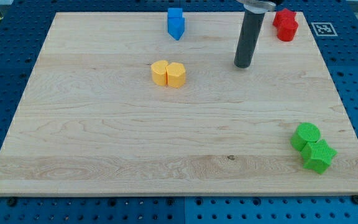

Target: Move blue cube towards top left

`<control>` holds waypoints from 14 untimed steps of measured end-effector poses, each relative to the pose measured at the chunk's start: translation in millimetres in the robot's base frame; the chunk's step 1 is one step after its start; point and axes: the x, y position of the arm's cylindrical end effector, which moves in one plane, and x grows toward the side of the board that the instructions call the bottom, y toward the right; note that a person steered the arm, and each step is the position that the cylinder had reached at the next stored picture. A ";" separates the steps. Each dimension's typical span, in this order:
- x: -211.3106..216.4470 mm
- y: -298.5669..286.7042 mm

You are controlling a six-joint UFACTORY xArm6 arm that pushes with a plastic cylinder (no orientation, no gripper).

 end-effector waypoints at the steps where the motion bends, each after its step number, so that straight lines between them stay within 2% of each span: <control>1: 0.0 0.0; 4: -40.7 -13.7; 8: -133.1 -33.3; 10: -133.5 -51.9; 11: -133.4 -93.7; 14: -133.0 -102.2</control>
